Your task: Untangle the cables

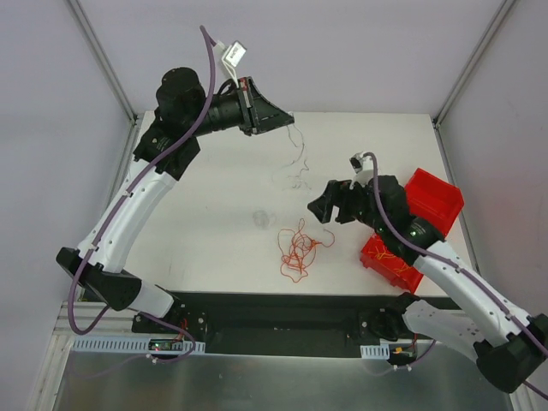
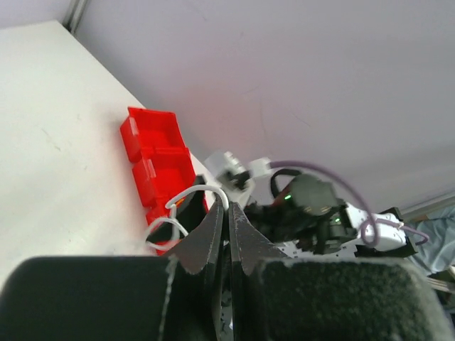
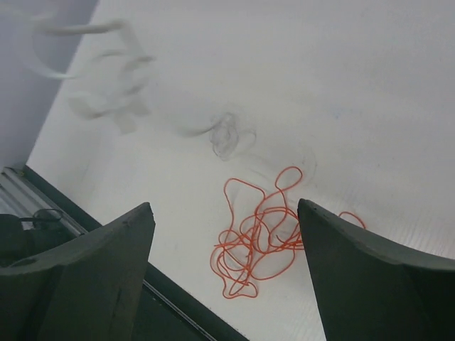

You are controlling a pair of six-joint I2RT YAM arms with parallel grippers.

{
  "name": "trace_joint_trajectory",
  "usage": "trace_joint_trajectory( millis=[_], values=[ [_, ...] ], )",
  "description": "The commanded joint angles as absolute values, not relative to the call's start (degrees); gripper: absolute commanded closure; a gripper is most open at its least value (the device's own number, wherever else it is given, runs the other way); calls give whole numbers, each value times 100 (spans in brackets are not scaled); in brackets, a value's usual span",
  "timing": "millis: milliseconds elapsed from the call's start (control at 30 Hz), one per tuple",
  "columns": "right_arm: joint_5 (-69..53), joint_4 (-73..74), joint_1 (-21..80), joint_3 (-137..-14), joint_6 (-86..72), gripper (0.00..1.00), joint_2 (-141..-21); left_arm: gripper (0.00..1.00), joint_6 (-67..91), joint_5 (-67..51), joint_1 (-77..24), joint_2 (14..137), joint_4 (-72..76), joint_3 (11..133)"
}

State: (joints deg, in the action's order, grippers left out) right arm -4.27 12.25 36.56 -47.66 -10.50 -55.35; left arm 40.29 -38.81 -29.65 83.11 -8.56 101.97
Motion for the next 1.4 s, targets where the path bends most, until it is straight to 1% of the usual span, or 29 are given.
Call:
trace_joint_trajectory(
  millis=[0,167,267,400,600,733,833,933,1000,1200,1367],
  values=[
    [-861,1415,3630,-5430,-528,16,-5011,100,4236,-4340,-2997,8112,-571,9985],
    [-1020,1389,3630,-5774,121,18,-4658,100,4280,-5008,-2997,8042,-519,9423],
    [-915,1503,3603,-6064,202,23,-4833,100,4315,-5124,-2997,7920,-457,9028],
    [-782,1153,3665,-6214,-122,35,-5071,100,4482,-5115,-2997,7778,-37,8456],
    [-457,537,4051,-6161,-316,34,-5352,100,4702,-5291,-3023,7682,378,8148],
    [-589,177,4131,-6012,-474,34,-5572,100,4816,-5379,-3050,7664,535,8016],
    [-353,26,4149,-5898,-501,34,-5853,100,5219,-5571,-3076,7708,939,7963],
    [-97,26,4113,-5924,-457,34,-6046,100,5589,-5783,-3129,7726,1431,8007],
    [-53,-245,4096,-5906,-457,34,-6047,100,5704,-5844,-3138,7717,1503,8086],
    [-35,-439,4061,-5889,-431,34,-6213,100,5976,-5915,-3217,7725,1766,8323],
    [254,-983,4069,-5407,-501,35,-6503,100,6652,-5906,-3313,7743,2478,8516]
  ],
)
